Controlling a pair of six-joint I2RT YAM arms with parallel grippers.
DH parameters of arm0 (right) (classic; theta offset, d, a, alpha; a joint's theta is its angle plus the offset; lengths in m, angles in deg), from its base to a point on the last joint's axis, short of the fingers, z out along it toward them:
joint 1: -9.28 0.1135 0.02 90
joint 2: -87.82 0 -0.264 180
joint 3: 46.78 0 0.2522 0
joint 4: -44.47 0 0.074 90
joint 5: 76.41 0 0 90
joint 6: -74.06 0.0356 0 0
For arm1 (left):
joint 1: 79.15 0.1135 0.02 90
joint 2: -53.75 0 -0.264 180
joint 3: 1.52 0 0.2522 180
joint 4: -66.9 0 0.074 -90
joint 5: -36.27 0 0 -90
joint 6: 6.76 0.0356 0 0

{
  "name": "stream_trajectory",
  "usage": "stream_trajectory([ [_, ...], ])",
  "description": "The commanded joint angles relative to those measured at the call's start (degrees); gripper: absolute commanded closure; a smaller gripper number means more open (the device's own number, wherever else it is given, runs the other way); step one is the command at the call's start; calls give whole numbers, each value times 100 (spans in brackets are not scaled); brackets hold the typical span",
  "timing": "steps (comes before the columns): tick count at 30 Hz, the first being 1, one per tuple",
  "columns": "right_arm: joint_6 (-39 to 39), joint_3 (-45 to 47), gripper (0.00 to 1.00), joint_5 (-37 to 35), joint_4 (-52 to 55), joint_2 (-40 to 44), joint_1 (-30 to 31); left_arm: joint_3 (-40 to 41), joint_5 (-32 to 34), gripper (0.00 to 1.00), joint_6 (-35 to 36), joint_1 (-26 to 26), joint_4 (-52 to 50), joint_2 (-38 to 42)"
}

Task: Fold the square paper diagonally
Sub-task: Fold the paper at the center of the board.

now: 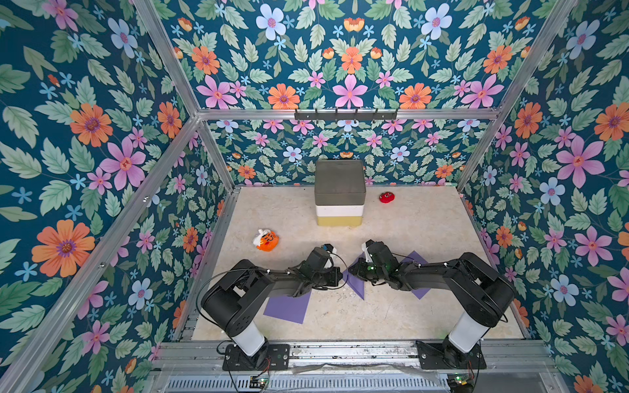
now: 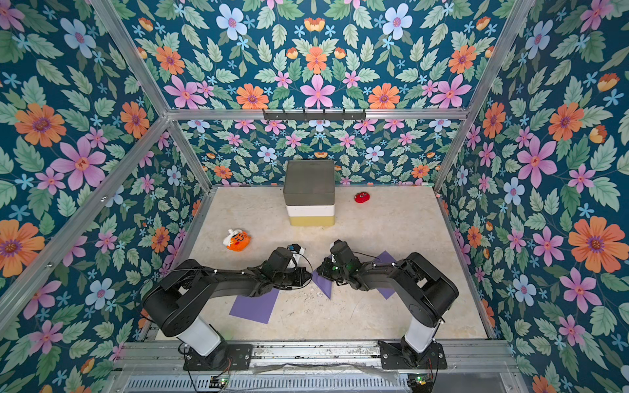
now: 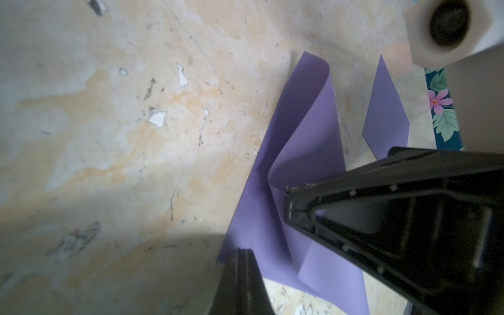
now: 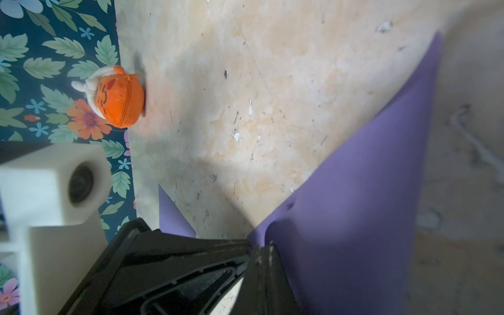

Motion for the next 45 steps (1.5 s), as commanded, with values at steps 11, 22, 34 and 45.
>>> stream_trajectory([
  [11, -285, -144, 100, -87, 183, -129, 71, 52, 300, 100, -15, 5, -894, -99],
  [22, -323, -163, 100, -127, 245, -242, 98, 67, 305, 100, -13, 1, -894, -95],
  [34, -282, -134, 100, -48, 81, -246, 122, 94, 321, 100, -28, -3, -886, -99],
  [45, -286, -113, 100, 6, 29, -282, 117, 111, 323, 100, -20, 2, -881, -115],
])
